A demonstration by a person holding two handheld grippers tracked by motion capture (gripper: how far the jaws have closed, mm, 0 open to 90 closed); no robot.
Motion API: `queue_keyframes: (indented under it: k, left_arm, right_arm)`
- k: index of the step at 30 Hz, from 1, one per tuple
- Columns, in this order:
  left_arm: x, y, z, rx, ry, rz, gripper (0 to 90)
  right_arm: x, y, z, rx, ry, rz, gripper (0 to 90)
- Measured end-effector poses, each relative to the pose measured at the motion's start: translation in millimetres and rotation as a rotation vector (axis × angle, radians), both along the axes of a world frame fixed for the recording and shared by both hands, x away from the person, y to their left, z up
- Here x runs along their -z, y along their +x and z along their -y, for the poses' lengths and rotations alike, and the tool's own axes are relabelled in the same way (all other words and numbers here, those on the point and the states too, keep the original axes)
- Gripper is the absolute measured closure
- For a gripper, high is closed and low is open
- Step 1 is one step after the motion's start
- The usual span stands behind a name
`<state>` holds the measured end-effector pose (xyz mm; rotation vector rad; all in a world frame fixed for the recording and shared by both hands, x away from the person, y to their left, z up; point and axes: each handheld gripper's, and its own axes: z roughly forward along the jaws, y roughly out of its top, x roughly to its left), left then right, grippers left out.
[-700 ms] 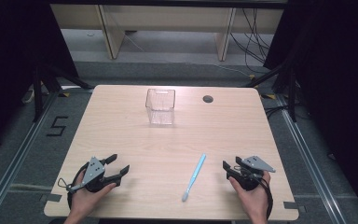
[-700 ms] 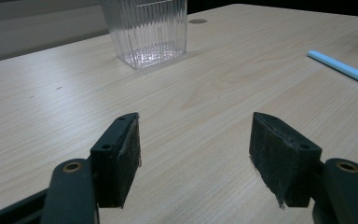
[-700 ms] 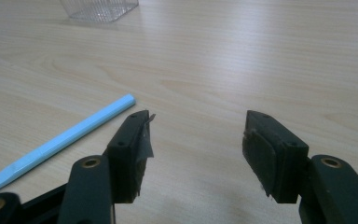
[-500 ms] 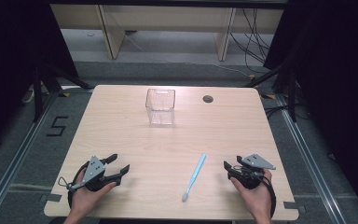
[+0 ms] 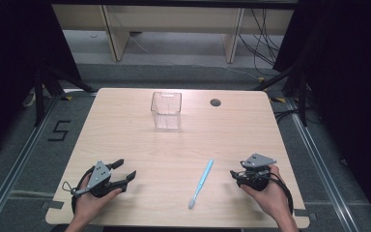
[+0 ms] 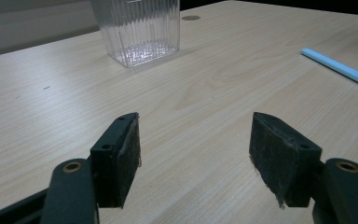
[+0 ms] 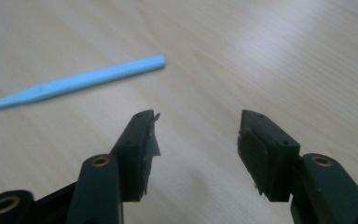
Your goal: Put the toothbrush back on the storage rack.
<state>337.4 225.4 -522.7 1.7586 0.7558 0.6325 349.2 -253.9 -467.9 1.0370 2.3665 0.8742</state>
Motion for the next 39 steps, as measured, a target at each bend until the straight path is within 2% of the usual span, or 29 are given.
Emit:
queue_keyframes:
  k: [3, 4, 5, 7, 8, 9, 10, 11, 12, 13, 15, 16, 18, 19, 22, 23, 24, 25, 27, 30, 31, 33, 34, 37, 39]
  left_arm:
    - [-0.1, -0.6, 0.1, 0.007, -0.001, -0.003, 33.2]
    - [-0.1, -0.4, 0.3, 0.011, 0.000, -0.005, 33.2]
    - [-0.9, -0.9, 0.2, 0.008, 0.014, -0.011, 33.2]
    - [-0.8, -0.6, 0.8, 0.015, 0.015, -0.015, 33.1]
    - [-0.8, -0.6, 0.8, 0.015, 0.015, -0.015, 33.1]
    - [-0.8, -0.3, 1.0, 0.017, 0.013, -0.022, 33.1]
    - [-0.9, -0.2, 1.0, 0.018, 0.012, -0.026, 33.0]
    - [-0.9, 0.0, 0.9, 0.018, 0.011, -0.026, 33.0]
    - [-0.9, 0.0, 0.9, 0.018, 0.011, -0.026, 33.0]
    - [-0.8, -0.1, 0.8, 0.019, 0.010, -0.027, 32.9]
    - [-0.5, 0.3, 0.9, 0.020, 0.005, -0.025, 32.9]
    - [0.0, 1.0, 1.1, 0.026, -0.003, -0.020, 32.9]
    - [-0.2, 0.7, 1.0, 0.024, 0.000, -0.020, 32.8]
    - [-0.8, -0.2, 1.0, 0.020, 0.011, -0.025, 32.8]
    - [-0.8, 0.0, 1.3, 0.025, 0.016, -0.022, 32.8]
    - [-0.1, 0.7, 2.3, 0.030, 0.007, -0.016, 32.8]
    - [0.0, 0.6, 2.6, 0.029, 0.004, -0.017, 32.8]
    - [0.0, 0.5, 2.9, 0.030, 0.004, -0.018, 32.8]
    - [-0.1, 0.4, 2.8, 0.031, 0.007, -0.016, 32.8]
    - [-0.1, 0.3, 2.7, 0.030, 0.006, -0.016, 32.8]
    - [-0.1, 0.4, 2.8, 0.030, 0.006, -0.016, 32.8]
    - [-0.1, 0.5, 2.9, 0.032, 0.010, -0.015, 32.8]
    - [-0.2, 0.4, 3.0, 0.032, 0.012, -0.014, 32.8]
    - [-0.1, 0.4, 2.9, 0.032, 0.008, -0.015, 32.8]
    - [-0.1, 0.3, 2.7, 0.030, 0.005, -0.017, 32.8]
  right_arm:
    - [-6.9, 5.1, -8.7, -0.125, -0.112, -0.060, 49.5]
    - [-7.0, 5.5, -13.4, -0.164, -0.138, -0.092, 50.4]
    - [-9.7, 7.2, -16.7, -0.207, -0.185, -0.134, 50.7]
    - [-11.1, 11.7, -23.7, -0.318, -0.263, -0.203, 51.2]
    - [-11.1, 11.7, -23.7, -0.318, -0.263, -0.203, 51.2]
    - [-12.0, 15.9, -31.9, -0.385, -0.364, -0.257, 51.1]
    - [-12.3, 19.1, -34.6, -0.440, -0.409, -0.276, 51.1]
    - [-11.8, 19.4, -38.4, -0.445, -0.434, -0.308, 51.1]
    - [-11.8, 19.4, -38.4, -0.445, -0.434, -0.308, 51.1]
    - [-10.4, 24.8, -46.2, -0.510, -0.525, -0.283, 50.4]
    - [-9.1, 28.0, -55.5, -0.571, -0.575, -0.294, 49.8]
    - [-9.0, 27.8, -60.3, -0.564, -0.597, -0.313, 49.8]
    - [-7.2, 31.6, -68.6, -0.616, -0.617, -0.303, 49.8]
    - [-6.9, 33.8, -73.0, -0.660, -0.638, -0.287, 49.8]
    - [-5.9, 33.9, -78.9, -0.653, -0.645, -0.314, 49.8]
    - [-5.3, 36.5, -84.4, -0.687, -0.662, -0.306, 49.7]
    - [-4.6, 38.6, -85.6, -0.714, -0.656, -0.302, 49.4]
    - [-4.6, 38.2, -87.9, -0.705, -0.668, -0.306, 48.9]
    - [-3.8, 40.7, -91.7, -0.733, -0.681, -0.301, 48.1]
    - [-3.1, 42.5, -95.9, -0.744, -0.681, -0.304, 47.4]
    - [-3.2, 42.1, -97.9, -0.733, -0.681, -0.309, 47.4]
    - [-2.0, 46.3, -100.5, -0.768, -0.681, -0.286, 47.2]
    - [-3.0, 45.0, -102.8, -0.742, -0.684, -0.300, 47.0]
    - [-2.5, 48.5, -108.6, -0.765, -0.689, -0.284, 46.8]
    - [-1.7, 49.5, -112.1, -0.761, -0.681, -0.282, 46.8]
